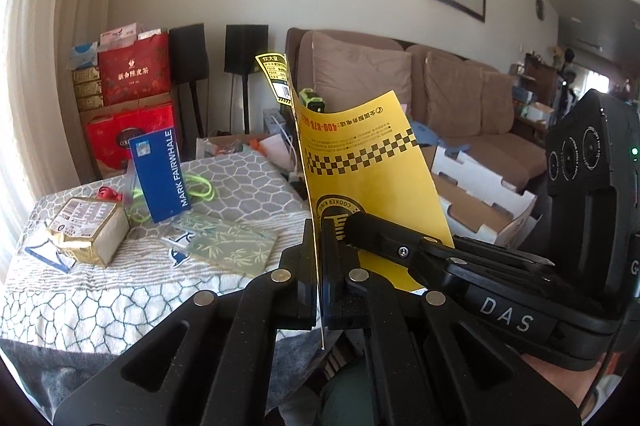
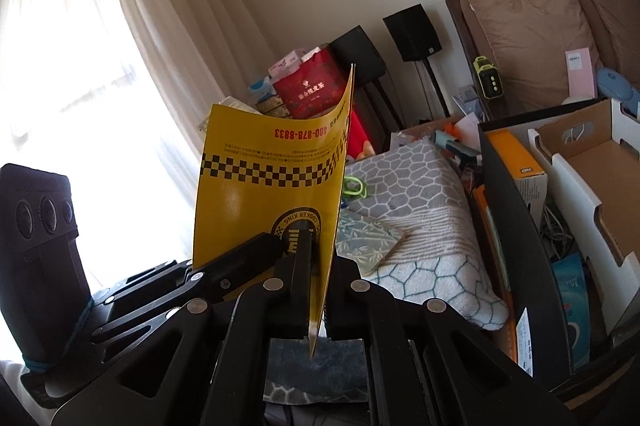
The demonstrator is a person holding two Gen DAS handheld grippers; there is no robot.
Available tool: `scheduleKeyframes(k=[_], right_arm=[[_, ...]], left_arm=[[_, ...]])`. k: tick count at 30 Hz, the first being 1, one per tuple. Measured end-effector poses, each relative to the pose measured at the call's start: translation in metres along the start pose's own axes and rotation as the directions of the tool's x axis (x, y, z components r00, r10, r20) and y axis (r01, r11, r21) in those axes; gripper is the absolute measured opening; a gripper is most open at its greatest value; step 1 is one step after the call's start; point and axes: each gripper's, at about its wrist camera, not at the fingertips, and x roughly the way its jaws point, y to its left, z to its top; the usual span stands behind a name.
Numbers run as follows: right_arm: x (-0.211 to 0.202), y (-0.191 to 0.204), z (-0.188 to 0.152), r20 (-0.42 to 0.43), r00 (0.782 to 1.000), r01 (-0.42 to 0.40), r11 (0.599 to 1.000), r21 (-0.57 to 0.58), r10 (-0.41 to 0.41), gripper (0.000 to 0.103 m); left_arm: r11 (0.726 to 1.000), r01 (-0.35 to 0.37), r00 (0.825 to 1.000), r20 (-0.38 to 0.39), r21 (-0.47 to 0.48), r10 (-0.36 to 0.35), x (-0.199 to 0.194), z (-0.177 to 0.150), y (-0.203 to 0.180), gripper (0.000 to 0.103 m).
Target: Organize objects
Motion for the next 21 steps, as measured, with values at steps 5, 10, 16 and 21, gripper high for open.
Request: scheduleKeyframes(k=[5, 10, 16, 21], right_arm=[[-0.004, 0.002, 0.005, -0.005, 1.000, 0.005, 1.000, -0.007, -0.005, 0.004], [-0.002, 0.000, 0.007, -0.025, 0.999, 0.025, 0.999, -0.021, -0.026, 0.004], [-0.004, -0.004, 0.009, -0.031, 0.999, 0.028, 1.000, -0.003, -0.028, 0.004], [-0.005, -0.010, 0.011, -0.037, 0.999, 0.034, 0.999, 0.020, -0.033, 0.005]], left_arm=[[1.000, 0.005, 1.000, 0.009, -0.006, -0.005, -0.002, 0.003, -0.001, 0.001], [1.000, 0.016, 1.000, 0.002, 0.001, -0.016, 0.000, 0.004, -0.002, 0.001], [1.000, 0.026, 1.000, -0.001, -0.017, -0.026, 0.001, 0.004, -0.003, 0.001], [0.999, 0.031, 0.999, -0.005, -0.014, -0.031, 0.003, 0.005, -0.009, 0.001]])
